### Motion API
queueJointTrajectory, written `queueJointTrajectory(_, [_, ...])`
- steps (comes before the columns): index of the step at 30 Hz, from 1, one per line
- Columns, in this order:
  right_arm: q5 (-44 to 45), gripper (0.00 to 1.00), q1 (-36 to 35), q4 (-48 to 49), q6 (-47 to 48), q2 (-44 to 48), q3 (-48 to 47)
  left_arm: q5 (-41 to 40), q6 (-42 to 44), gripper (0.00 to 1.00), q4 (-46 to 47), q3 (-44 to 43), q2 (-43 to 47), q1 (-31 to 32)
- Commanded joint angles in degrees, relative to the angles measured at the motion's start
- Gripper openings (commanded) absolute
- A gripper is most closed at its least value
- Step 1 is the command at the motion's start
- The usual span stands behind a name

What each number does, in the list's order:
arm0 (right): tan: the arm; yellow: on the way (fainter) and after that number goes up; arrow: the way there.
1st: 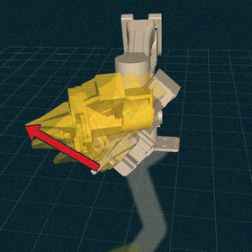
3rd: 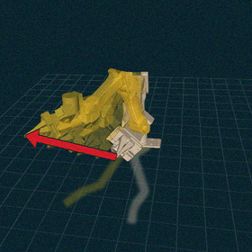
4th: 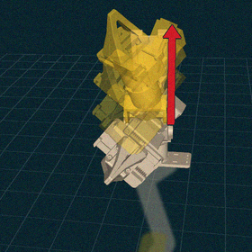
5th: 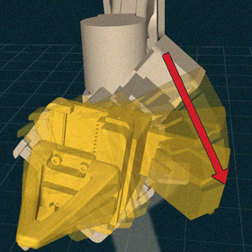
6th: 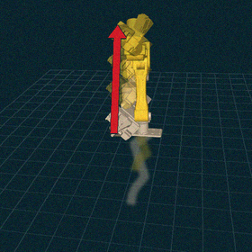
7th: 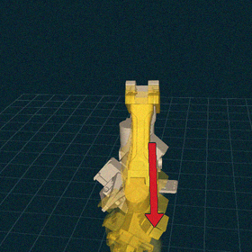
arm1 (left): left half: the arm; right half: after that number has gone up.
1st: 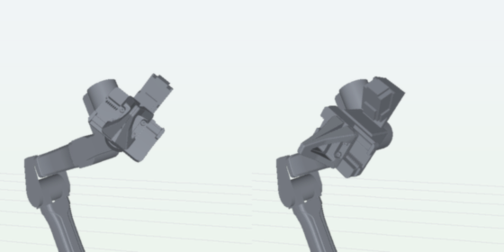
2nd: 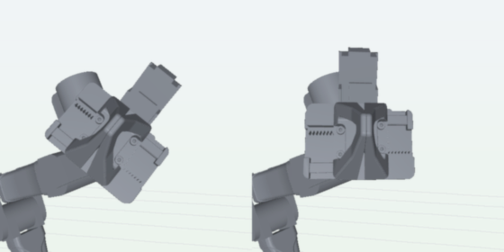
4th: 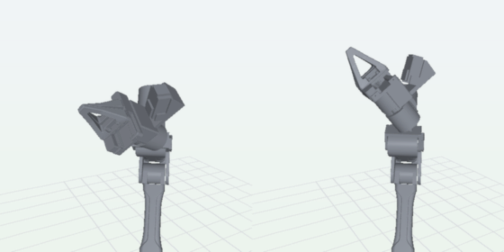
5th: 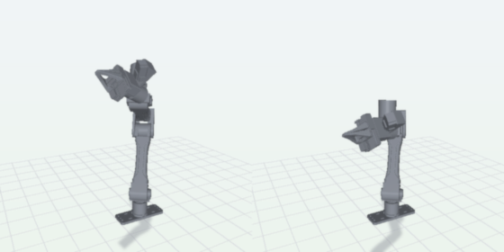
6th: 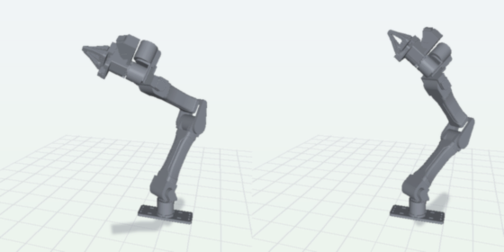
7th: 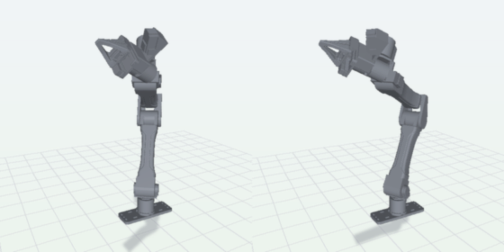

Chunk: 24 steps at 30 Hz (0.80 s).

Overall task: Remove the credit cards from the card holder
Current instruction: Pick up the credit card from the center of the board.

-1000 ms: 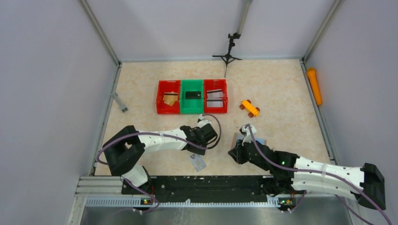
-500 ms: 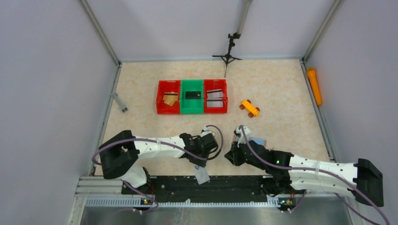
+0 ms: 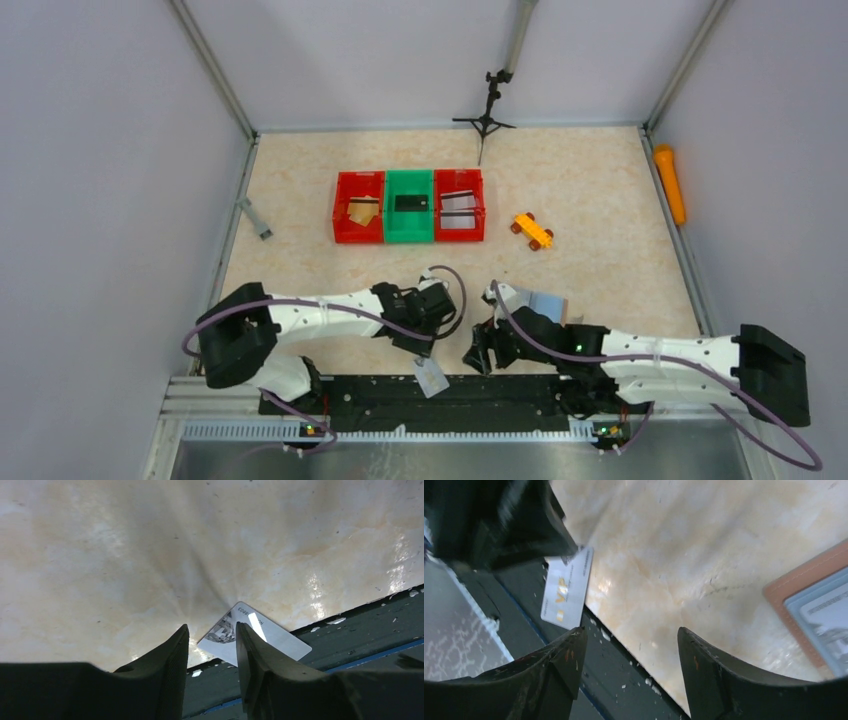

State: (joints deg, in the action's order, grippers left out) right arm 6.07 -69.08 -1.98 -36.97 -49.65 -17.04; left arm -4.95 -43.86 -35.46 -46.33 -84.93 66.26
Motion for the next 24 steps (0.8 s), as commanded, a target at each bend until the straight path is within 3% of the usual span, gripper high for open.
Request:
queueJointTrajectory(1, [2.93,0.69,-5.10,-3.15,-2.73,-3.28,-4.48,-2.85,-0.75,0.44,-2.39,0.60,7.37,-2.32])
queueJointTrajectory(7, [6.47,0.58,-6.84,-5.13,-4.17,-4.96,-6.26,1.62,-1.33,0.43,-4.42,1.95,14.24,-1.71])
queueJointTrajectory(13, [8.12,0.51,-6.39,-5.51,-3.00,-5.01,-8.21,1.95,-5.52,0.15,-2.93,1.81,16.27,8.53])
queueJointTrajectory(17, [-4.26,0.52,0.89,0.73,-3.00,-6.20,-6.86,2.23,-8.98,0.01,-0.49,2.63,14.65,13.17])
queueJointTrajectory(24, [-16.09,0.53,8.08,13.36,-7.17,-7.83,-1.58,2.15,-11.83,0.00,6.71,5.67,10.55,15.74])
